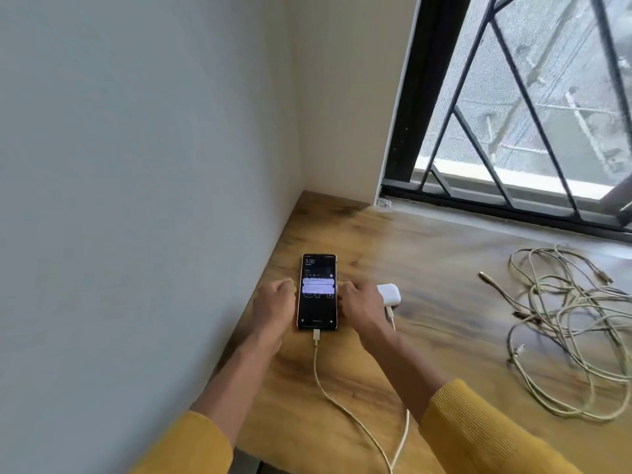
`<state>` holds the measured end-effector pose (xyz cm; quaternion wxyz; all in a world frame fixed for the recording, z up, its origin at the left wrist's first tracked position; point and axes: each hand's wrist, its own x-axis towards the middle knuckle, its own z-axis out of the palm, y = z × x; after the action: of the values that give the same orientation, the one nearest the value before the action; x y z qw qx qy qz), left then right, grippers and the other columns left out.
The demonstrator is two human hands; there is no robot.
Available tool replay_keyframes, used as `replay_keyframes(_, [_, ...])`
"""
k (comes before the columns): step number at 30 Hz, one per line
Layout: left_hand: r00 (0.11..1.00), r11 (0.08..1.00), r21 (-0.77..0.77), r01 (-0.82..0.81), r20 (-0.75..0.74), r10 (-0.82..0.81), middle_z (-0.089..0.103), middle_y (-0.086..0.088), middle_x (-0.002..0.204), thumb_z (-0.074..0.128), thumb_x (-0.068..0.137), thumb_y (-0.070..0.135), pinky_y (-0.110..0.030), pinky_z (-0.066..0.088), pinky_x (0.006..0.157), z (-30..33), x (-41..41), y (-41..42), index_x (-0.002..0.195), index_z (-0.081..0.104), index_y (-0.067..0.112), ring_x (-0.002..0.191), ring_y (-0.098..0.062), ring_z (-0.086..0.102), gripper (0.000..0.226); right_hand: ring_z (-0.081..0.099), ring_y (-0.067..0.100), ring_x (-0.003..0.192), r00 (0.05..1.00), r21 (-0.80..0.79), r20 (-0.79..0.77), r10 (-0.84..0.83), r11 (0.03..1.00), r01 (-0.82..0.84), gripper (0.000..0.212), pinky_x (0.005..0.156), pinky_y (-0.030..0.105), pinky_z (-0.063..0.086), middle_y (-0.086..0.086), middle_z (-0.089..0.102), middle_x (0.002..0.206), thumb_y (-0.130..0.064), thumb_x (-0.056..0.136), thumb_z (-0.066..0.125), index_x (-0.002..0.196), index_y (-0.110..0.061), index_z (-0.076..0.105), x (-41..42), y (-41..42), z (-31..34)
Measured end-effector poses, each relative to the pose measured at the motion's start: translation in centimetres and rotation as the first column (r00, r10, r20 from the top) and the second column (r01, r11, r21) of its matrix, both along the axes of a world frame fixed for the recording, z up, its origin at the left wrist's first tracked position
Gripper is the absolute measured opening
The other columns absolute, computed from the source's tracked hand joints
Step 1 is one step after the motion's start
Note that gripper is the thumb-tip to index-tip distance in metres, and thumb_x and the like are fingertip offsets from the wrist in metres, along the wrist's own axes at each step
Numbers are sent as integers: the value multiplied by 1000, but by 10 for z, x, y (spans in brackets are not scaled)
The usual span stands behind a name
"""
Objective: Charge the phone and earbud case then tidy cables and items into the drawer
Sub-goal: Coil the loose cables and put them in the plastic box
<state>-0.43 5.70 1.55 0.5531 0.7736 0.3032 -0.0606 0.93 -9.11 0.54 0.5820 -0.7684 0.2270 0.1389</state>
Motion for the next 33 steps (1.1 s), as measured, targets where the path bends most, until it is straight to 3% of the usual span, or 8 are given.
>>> replay_keyframes(6, [999,996,-86,-36,11,37,69,1,78,53,102,21,-45,58,83,-7,12,1,70,57,27,81,-23,69,33,57,26,76,993,136,-111,-44,989,59,28,66,40,46,9,63,82,-23,68,42,84,-10,61,14,6,-7])
replay_keyframes(9, [999,993,-113,-32,-15,30,64,-1,75,54,100,11,-39,49,82,-15,14,5,65,54,29,86,-22,63,39,49,26,70,985,199,-161,-69,975,101,20,66,40,41,9,53,74,-20,63,44,79,-12,53,16,6,-4])
replay_keyframes(11, [999,991,-135,-21,-32,17,68,0,76,54,100,6,-37,51,85,-18,13,7,70,63,26,87,-21,66,37,41,23,65,980,242,-183,-84,962,127,3,60,37,37,8,47,71,-15,71,45,74,-14,45,14,6,-4])
replay_keyframes(15, [998,980,-189,-62,-40,56,77,-7,107,59,101,1,-24,57,74,-21,14,9,121,75,9,96,-17,73,26,39,19,59,959,284,-252,-130,937,202,8,47,27,31,11,47,80,-12,82,45,85,-16,51,24,-2,-39])
replay_keyframes(20, [991,944,-302,-131,-59,119,80,-9,109,66,97,-3,-42,61,100,-27,14,13,113,81,12,106,-24,76,26,56,26,63,964,315,-233,-127,928,198,30,51,28,44,17,61,79,3,93,43,74,-10,62,9,-5,-31])
replay_keyframes(23, [988,895,-420,-148,-26,151,83,-7,99,65,99,-4,-32,62,78,-21,9,13,107,80,15,84,-15,78,26,69,18,63,978,350,-156,-141,918,189,22,58,26,57,11,74,78,6,101,53,91,0,71,1,-4,-21])
replay_keyframes(26, [985,833,-538,-128,27,168,82,-4,90,65,100,-1,-34,63,73,-13,5,16,113,79,14,74,-13,77,24,72,17,71,986,478,-107,-130,863,166,15,63,25,59,15,75,92,1,104,57,110,7,70,-4,-7,-12])
replay_keyframes(33, [973,677,-736,-12,148,179,79,-1,95,63,101,3,-25,59,64,6,-6,17,125,76,13,73,-10,70,29,70,12,71,991,729,-5,-137,677,97,14,66,22,57,7,75,90,-4,102,61,110,-3,73,-10,-15,25])
